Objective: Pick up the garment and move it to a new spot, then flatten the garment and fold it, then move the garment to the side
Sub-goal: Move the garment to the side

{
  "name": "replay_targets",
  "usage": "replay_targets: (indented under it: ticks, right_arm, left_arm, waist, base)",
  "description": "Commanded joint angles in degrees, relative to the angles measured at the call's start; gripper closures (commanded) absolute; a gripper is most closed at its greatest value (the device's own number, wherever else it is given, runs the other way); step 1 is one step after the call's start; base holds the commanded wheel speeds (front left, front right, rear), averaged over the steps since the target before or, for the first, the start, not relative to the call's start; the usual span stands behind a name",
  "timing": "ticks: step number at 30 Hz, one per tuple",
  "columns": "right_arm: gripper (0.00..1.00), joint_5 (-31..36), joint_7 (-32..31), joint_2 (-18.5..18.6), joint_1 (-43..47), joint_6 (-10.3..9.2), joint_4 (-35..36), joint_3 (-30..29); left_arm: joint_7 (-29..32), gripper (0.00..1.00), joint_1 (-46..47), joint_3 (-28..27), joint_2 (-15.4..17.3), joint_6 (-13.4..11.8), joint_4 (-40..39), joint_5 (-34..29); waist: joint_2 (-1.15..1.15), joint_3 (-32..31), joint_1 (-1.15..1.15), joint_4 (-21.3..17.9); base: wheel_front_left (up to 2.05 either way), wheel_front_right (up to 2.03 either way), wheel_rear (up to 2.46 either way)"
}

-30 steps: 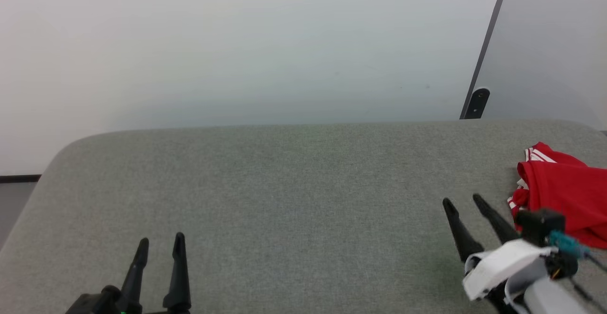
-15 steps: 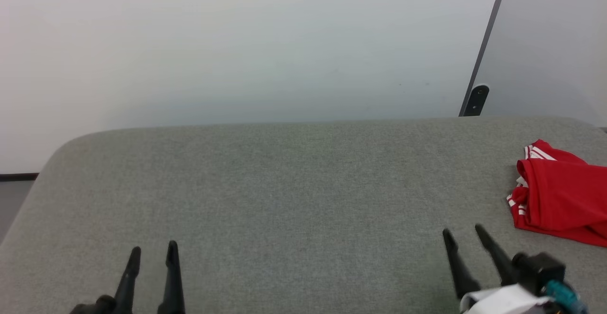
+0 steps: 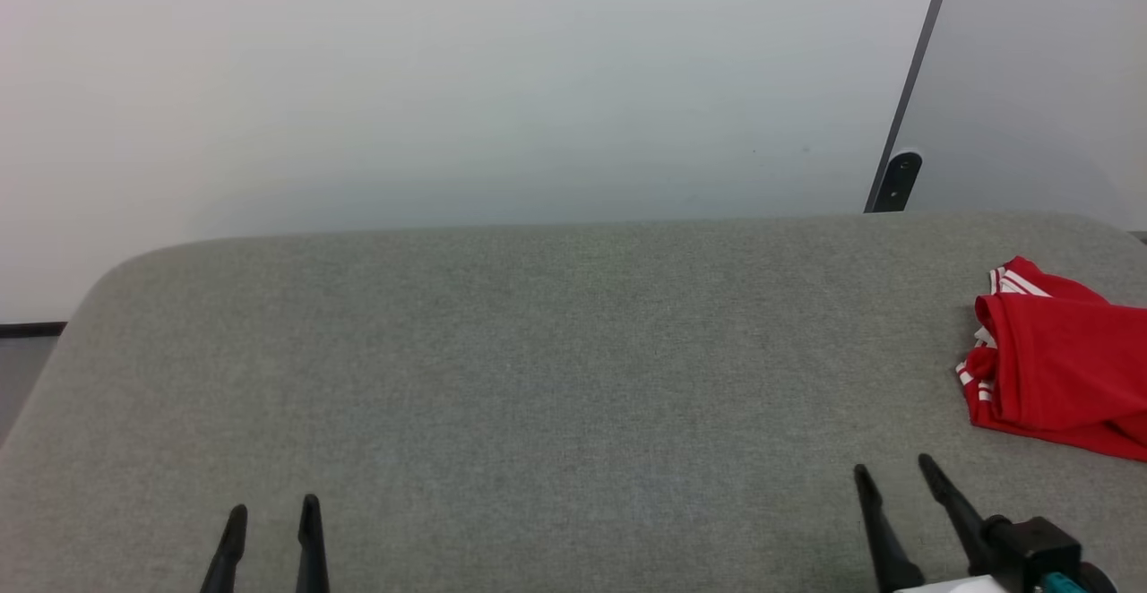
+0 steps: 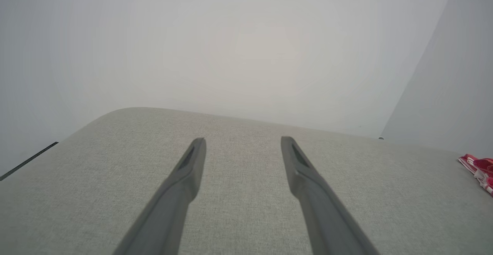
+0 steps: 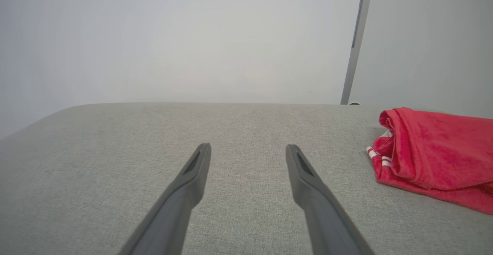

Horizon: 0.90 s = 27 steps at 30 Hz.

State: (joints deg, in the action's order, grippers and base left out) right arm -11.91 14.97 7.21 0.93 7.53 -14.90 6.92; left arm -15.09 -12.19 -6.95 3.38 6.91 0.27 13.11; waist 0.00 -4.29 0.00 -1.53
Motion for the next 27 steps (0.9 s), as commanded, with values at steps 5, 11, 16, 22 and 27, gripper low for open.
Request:
replay_targets:
  ticks: [5, 11, 16, 22, 27]
  right_arm:
    - [0.00, 0.87, 0.26, 0.37, 1.06, -0.11, 1.59, -2.04]
    - [0.00, 1.35, 0.25, 0.64, 2.17, -0.11, 3.62, -4.30]
    - [0.00, 1.70, 0.25, 0.66, 2.64, -0.11, 4.27, -5.04]
    - [0.00, 1.74, 0.25, 0.43, 2.96, -0.11, 4.52, -4.65]
    - [0.00, 1.52, 0.26, 0.44, 2.79, -0.11, 4.60, -4.08]
  left_arm:
    - [-0.04, 0.00, -1.51, -0.44, -0.31, 0.38, 0.45, 0.31]
    - [-0.04, 0.00, -2.54, -0.85, -0.40, 0.55, 1.05, 0.47]
    - [-0.04, 0.00, -2.88, -0.18, -0.43, 0.57, 0.94, 0.97]
    - [-0.04, 0.00, -2.77, -0.05, -0.48, 0.64, 1.21, 2.07]
    - [-0.04, 0.00, -2.71, 0.27, -0.49, 0.66, 1.50, 2.47]
  waist:
    - [0.00, -0.48, 0.00, -0.22]
    - [0.00, -1.00, 0.00, -0.36]
    - [0.00, -1.22, 0.00, -0.21]
    - [0.00, -1.45, 0.00, -0.04]
    - [0.00, -1.65, 0.00, 0.08]
  base:
    - [0.00, 0.00, 0.00]
    - [0.00, 0.00, 0.00]
    - [0.00, 0.00, 0.00]
    - [0.00, 0.00, 0.00]
    - [0.00, 0.00, 0.00]
